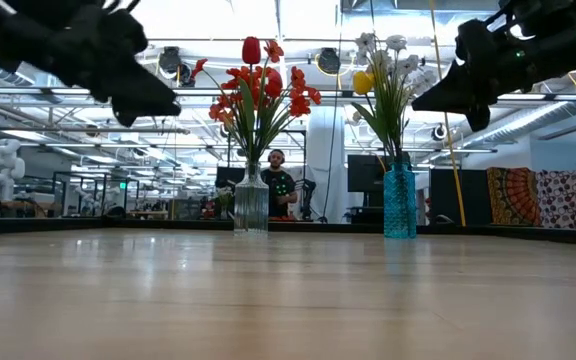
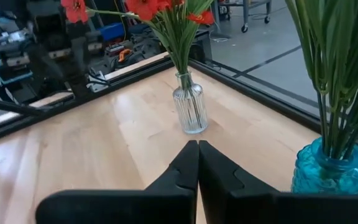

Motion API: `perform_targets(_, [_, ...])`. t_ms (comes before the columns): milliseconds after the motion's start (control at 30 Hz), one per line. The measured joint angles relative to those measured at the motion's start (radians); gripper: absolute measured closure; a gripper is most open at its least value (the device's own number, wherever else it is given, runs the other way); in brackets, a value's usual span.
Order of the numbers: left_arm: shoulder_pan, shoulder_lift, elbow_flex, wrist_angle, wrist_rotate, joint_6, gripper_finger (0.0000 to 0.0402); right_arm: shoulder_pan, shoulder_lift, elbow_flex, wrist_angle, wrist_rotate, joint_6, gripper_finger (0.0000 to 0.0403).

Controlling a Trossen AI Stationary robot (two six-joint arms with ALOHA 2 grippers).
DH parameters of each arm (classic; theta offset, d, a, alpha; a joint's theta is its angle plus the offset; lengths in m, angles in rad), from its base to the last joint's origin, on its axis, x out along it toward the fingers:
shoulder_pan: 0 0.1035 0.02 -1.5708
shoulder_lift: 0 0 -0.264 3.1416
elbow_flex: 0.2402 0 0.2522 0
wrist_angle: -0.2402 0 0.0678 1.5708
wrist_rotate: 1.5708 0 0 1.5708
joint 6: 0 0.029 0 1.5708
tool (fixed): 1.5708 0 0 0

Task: Sort flowers into vase by color
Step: Return to Home Position

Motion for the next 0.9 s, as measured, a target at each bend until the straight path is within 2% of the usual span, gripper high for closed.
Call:
perform_targets(100, [0.009,-0.073,-0.052,0.005,0.113,-0.008,0.0230,0.000,0.000,0.000,0.001,0.000,0.038,0.0402])
perform_targets(167, [0.008,-0.129,-0.081,0.007,0.145,-0.009,0.0230,0.001,0.001,0.000,0.006,0.000,0.057,0.0402])
perform_targets(467, [0.008,-0.412,-0.197,0.064,0.148,-0.039,0.0230,0.001,0.003,0.000,0.006,0.017,0.062,0.0402])
perform_targets(667, [0.006,-0.567,-0.278,0.059,0.148,-0.088,0.0230,0.003,0.004,0.000,0.006,0.019,0.142,0.0403])
perform_targets(900, [0.007,-0.741,-0.334,0.046,0.160,-0.083,0.0230,0.075,0.078,0.000,0.007,0.021,0.233,0.0403])
